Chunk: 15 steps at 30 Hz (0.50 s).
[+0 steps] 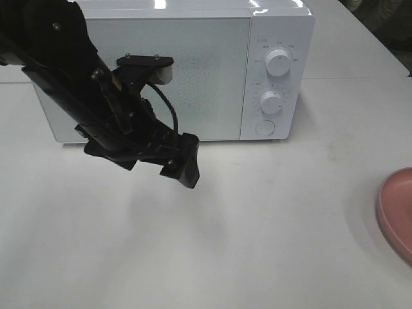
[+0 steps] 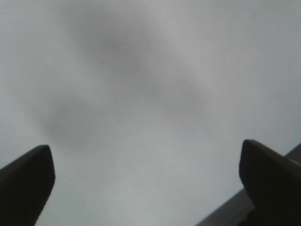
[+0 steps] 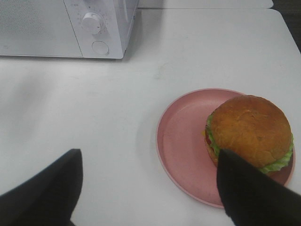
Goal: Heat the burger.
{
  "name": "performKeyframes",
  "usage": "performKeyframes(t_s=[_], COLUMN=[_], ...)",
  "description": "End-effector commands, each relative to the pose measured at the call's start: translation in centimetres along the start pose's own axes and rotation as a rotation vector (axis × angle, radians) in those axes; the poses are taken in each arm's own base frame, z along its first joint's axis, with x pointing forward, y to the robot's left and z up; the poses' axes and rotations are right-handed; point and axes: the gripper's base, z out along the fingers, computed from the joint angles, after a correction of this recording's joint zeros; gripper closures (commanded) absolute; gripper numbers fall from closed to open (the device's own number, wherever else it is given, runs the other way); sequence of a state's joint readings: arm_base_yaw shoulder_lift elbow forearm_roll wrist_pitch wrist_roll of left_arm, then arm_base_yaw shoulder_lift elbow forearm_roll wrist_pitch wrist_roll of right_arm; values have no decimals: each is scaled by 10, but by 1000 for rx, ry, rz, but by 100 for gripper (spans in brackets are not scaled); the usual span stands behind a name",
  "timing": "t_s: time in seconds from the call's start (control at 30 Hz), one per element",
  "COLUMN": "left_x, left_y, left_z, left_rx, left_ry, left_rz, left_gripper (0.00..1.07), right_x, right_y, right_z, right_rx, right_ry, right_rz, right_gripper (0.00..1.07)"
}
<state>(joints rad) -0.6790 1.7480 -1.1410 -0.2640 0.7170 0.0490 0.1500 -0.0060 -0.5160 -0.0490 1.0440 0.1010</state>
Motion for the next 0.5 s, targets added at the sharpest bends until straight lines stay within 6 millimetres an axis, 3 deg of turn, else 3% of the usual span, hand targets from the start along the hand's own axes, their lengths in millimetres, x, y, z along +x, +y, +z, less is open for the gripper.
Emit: performKeyframes(t_s=[0.03, 0.17, 0.23, 0.33, 0.4, 0.43, 0.5], left_x=[9, 14, 16, 16, 19, 19, 28], left_y=[-3, 1, 23, 29, 52, 52, 85], left_z=[-15, -27, -44, -49, -64, -64, -89], left_rx=[-8, -20, -52, -58, -77, -77, -118], left_ry=[80, 117, 124, 124, 119, 119, 106], left_rz=[29, -14, -92, -110, -183, -183, -279], left_gripper=[6, 6, 6, 6, 6, 6, 6], right_x=[2, 2, 2, 2, 2, 2, 2], right_y=[0, 0, 0, 0, 0, 0, 0], right_z=[-3, -3, -3, -3, -3, -3, -3], right_rx=[2, 2, 2, 2, 2, 2, 2], right_ry=[-29, -29, -29, -29, -29, -29, -29], right_rz=[-4, -4, -4, -4, -4, -4, -4], right_gripper=[32, 32, 32, 32, 32, 32, 32])
